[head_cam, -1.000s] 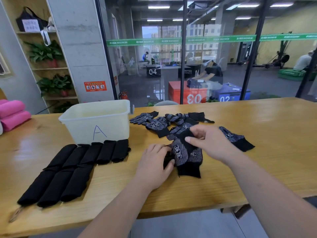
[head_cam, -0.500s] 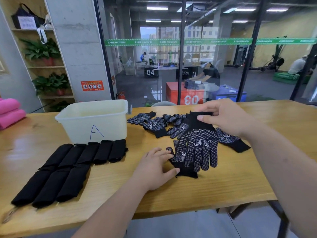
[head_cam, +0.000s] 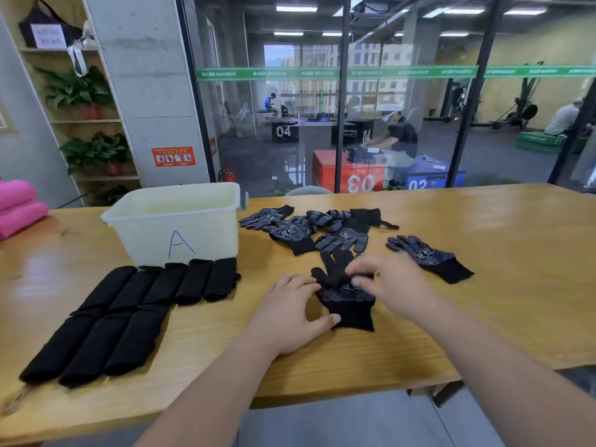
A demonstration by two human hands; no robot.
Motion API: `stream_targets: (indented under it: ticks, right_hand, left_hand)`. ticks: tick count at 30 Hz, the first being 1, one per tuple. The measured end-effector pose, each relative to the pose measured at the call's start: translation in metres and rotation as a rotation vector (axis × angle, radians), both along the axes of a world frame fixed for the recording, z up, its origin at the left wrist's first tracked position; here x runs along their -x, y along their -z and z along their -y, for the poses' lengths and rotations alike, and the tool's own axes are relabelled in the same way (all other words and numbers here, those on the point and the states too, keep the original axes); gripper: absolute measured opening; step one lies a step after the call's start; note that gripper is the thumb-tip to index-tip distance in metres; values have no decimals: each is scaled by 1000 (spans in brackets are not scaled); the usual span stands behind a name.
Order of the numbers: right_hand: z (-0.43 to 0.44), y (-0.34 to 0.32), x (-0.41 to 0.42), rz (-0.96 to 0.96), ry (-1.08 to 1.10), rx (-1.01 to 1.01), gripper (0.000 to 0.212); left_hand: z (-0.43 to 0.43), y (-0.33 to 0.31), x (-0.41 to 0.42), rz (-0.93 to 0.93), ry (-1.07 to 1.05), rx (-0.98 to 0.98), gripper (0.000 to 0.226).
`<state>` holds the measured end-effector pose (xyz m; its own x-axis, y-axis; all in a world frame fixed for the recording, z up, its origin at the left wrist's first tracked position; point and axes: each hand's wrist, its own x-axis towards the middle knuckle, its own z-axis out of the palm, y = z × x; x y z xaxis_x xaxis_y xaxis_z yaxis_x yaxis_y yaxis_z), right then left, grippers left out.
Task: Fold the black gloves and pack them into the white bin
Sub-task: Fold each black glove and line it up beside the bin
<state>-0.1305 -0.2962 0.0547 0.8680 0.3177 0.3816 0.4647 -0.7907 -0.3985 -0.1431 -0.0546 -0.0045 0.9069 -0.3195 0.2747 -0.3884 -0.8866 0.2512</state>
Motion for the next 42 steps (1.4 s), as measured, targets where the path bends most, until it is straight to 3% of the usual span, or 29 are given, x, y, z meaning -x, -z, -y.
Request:
stream_targets:
  ticks: [3, 8, 11, 14, 16, 18, 26, 36, 42]
  right_hand:
    - [-4, 40, 9, 26, 76, 175, 20]
    - [-9, 43, 14, 93, 134, 126, 20]
    - [-11, 36, 16, 256, 220, 64, 16]
    - [-18, 41, 24, 374, 244, 251, 7]
    - [-23, 51, 30, 367, 224, 384, 22]
    - [-25, 62, 33, 359, 199, 417, 21]
    - [-21, 68, 41, 449, 119, 245, 18]
    - [-17, 66, 42, 336, 112, 216, 17]
    - [-19, 63, 47, 274, 123, 181, 28]
  left_hand:
    - [0, -1, 2, -20, -2, 19, 87]
    - [-1, -5, 4, -39, 8, 41, 86]
    - [0, -6, 6, -40, 3, 69, 91]
    - [0, -8, 8, -62, -8, 111, 98]
    - [0, -8, 8, -76, -12, 137, 104]
    - [0, -7, 8, -88, -16, 154, 107]
    - [0, -6, 10, -90, -27, 176, 110]
    - [1, -6, 9, -66, -32, 137, 106]
    - [0, -6, 7, -42, -41, 42, 103]
